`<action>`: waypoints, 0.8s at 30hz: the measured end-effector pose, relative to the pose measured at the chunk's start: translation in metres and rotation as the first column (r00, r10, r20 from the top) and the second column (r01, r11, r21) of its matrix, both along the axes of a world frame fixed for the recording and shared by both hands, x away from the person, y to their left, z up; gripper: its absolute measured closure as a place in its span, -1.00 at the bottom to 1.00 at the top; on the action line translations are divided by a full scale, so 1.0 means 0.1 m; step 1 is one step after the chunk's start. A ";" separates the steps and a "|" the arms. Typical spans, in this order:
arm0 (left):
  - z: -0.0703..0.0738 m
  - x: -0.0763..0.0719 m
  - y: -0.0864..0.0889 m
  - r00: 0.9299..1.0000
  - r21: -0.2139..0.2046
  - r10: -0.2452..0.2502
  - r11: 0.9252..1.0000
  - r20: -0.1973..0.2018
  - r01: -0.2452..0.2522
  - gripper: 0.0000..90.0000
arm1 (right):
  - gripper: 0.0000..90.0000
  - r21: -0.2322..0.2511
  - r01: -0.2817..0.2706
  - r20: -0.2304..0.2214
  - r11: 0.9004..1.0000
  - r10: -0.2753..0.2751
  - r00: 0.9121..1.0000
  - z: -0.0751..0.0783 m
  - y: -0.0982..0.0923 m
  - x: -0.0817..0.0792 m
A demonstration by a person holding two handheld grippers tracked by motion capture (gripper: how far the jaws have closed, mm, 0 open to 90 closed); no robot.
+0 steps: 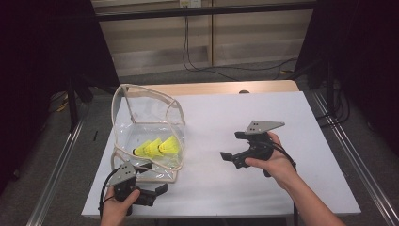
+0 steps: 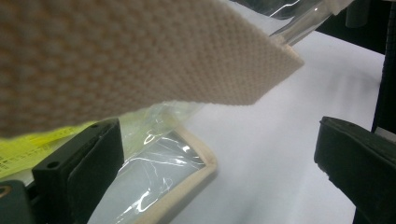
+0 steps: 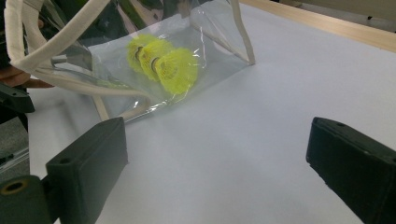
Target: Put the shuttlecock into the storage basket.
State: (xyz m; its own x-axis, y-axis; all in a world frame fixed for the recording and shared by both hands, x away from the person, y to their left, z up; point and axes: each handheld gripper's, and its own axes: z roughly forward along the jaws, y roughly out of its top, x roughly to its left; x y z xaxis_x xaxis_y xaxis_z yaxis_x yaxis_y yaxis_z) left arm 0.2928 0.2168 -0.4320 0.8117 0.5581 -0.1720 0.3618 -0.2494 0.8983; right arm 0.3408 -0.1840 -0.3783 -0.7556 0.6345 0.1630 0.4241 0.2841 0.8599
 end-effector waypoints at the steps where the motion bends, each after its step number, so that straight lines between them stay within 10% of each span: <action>1: 0.00 0.00 0.00 1.000 -0.001 0.000 1.000 0.000 0.000 -0.97 | -0.88 0.001 0.002 -0.003 1.000 -0.002 1.000 -0.01 -0.01 0.00; 24: 0.00 0.00 0.00 1.000 -0.001 0.000 1.000 -0.001 0.000 -0.97 | -0.88 0.003 0.049 -0.007 0.999 -0.049 0.999 -0.22 -0.35 -0.11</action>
State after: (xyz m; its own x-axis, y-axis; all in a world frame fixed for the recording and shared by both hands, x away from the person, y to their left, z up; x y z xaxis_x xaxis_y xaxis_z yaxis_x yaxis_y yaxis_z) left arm 0.2928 0.2169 -0.4318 0.8114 0.5580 -0.1739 0.3631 -0.2481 0.8981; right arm 0.3296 -0.2194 -0.4003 -0.7224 0.6703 0.1697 0.4430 0.2602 0.8579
